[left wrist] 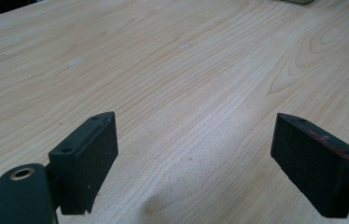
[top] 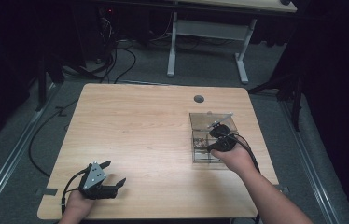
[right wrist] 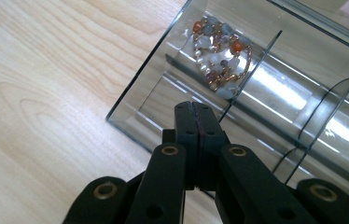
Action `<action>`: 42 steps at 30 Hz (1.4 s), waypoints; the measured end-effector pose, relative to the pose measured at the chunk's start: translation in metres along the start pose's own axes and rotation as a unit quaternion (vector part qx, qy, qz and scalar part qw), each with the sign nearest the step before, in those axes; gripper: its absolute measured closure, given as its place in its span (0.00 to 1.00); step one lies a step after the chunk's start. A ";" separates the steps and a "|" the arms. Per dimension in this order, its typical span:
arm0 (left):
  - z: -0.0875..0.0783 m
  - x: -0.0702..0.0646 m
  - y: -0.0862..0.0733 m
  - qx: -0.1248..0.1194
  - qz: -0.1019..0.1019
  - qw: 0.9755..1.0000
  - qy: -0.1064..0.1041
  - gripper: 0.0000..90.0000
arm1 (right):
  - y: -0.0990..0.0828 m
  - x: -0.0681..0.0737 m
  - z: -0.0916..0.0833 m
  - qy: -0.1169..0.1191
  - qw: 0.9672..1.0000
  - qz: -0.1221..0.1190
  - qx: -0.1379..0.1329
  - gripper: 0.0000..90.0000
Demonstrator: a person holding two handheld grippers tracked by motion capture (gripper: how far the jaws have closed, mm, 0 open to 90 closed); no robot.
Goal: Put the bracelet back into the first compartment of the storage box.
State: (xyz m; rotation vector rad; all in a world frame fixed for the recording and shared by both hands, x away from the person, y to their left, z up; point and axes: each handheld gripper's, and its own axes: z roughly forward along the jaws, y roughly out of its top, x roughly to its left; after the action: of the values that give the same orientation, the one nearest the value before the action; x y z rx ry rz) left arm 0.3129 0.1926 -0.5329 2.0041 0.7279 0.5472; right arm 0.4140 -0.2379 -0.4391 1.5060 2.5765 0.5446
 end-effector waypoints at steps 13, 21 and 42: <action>0.000 0.000 0.000 0.002 0.001 1.000 0.000 0.17 | -0.027 0.017 -0.014 0.012 0.999 -0.005 -0.039 1.00; 0.000 0.000 0.000 0.003 0.001 1.000 0.001 0.17 | -0.050 0.029 -0.006 0.036 0.997 -0.003 -0.070 0.77; -0.001 0.000 0.000 -0.002 -0.002 1.000 0.002 0.17 | -0.107 0.040 0.036 -0.008 0.980 0.017 -0.196 0.63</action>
State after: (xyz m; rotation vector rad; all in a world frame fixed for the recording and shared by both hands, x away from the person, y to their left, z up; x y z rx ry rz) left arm 0.3124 0.1932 -0.5328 1.9976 0.7324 0.5511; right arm 0.3157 -0.2418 -0.5068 1.4078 2.2574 0.9723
